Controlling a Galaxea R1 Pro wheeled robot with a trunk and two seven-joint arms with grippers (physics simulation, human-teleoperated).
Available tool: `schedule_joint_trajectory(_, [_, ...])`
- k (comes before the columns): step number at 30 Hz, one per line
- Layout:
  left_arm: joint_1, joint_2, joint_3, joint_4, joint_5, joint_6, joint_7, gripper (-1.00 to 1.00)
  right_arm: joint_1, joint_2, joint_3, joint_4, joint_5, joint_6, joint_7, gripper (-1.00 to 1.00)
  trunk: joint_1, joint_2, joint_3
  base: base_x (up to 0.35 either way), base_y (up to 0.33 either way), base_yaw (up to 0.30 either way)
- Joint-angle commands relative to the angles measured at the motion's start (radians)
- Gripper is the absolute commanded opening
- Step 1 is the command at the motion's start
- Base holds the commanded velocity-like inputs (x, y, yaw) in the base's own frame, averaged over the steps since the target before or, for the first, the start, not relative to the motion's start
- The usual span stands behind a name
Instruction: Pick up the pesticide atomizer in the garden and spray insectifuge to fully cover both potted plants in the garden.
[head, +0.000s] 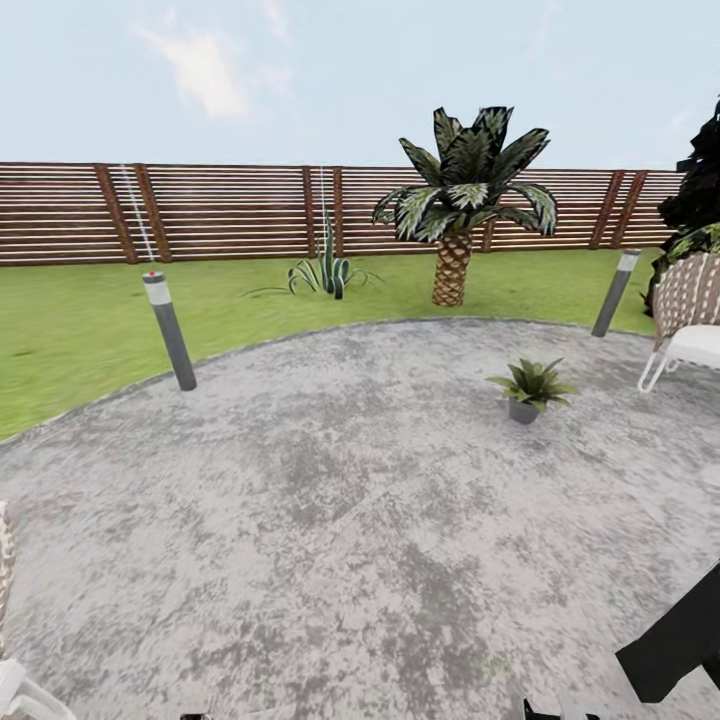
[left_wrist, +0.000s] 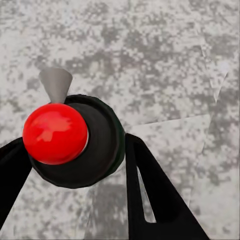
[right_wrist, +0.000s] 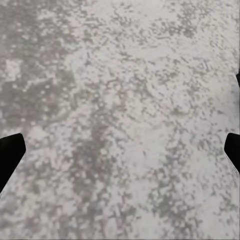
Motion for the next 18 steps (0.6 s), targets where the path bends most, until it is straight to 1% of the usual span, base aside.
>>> schedule_joint_trajectory(1, [0.000, 0.000, 0.009, 0.000, -0.007, -0.003, -0.005, -1.00, -0.001, 0.001, -0.008, 0.001, 0.009, -0.005, 0.001, 1.00, 0.000, 0.000, -0.001, 0.338, 0.000, 0.000])
schedule_joint_trajectory(14, [0.001, 0.000, 0.010, 0.000, -0.007, -0.003, -0.005, -1.00, -0.001, 0.004, -0.008, 0.002, 0.009, -0.004, 0.001, 1.00, 0.000, 0.000, -0.001, 0.338, 0.000, -0.003])
schedule_joint_trajectory(18, [0.001, 0.000, 0.010, 0.000, -0.006, -0.003, -0.005, -1.00, -0.001, 0.004, -0.008, 0.002, 0.009, -0.004, 0.002, 1.00, 0.000, 0.000, -0.001, 0.338, 0.000, -0.167])
